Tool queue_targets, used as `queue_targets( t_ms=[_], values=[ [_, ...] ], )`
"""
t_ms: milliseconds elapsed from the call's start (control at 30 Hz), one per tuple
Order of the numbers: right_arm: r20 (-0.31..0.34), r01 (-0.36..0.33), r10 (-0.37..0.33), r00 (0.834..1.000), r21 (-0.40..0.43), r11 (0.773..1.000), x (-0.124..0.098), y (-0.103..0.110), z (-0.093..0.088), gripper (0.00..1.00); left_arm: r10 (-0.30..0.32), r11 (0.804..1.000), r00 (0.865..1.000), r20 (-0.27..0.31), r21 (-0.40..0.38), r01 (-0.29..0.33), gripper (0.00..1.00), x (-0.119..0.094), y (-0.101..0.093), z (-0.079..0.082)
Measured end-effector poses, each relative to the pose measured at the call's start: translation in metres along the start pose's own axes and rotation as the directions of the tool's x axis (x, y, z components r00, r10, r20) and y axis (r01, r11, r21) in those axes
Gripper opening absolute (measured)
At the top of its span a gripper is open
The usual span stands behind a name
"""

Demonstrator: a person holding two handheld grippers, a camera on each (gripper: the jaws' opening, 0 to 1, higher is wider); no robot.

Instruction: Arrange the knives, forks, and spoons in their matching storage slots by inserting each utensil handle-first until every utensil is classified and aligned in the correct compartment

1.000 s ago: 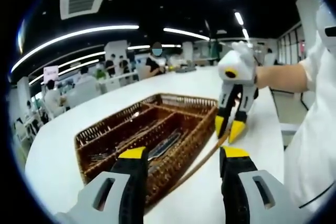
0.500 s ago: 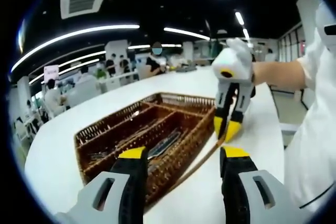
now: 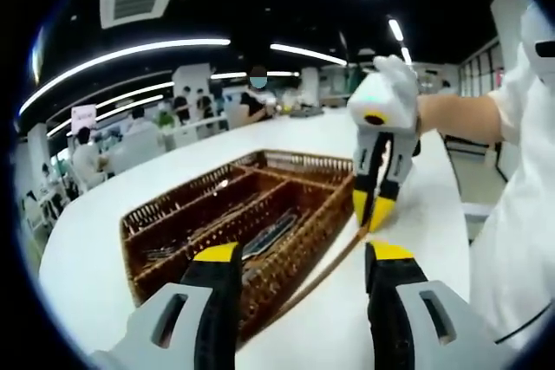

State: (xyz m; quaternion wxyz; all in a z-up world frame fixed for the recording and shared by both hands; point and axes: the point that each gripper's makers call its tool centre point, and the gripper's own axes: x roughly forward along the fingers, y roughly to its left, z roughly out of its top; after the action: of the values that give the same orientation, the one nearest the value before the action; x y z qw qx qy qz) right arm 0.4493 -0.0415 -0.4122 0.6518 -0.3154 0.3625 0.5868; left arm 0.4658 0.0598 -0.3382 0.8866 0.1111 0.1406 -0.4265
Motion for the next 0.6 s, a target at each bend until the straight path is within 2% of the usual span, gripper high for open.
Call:
queue_targets(
  t_ms=[300,600],
  values=[
    [-0.013,0.006,-0.007,1.0,-0.017,1.0,-0.0014,-0.0005,-0.0016,0.06,-0.005,1.0,1.0,-0.001,-0.009,0.005,0.57,0.0,-0.0007,-0.0016],
    [-0.001,-0.025,0.025,1.0,0.006,1.0,-0.0035,0.0027,-0.0029,0.05,-0.014,1.0,1.0,0.0,-0.013,0.014,0.56,0.001,-0.0037,-0.002]
  ],
)
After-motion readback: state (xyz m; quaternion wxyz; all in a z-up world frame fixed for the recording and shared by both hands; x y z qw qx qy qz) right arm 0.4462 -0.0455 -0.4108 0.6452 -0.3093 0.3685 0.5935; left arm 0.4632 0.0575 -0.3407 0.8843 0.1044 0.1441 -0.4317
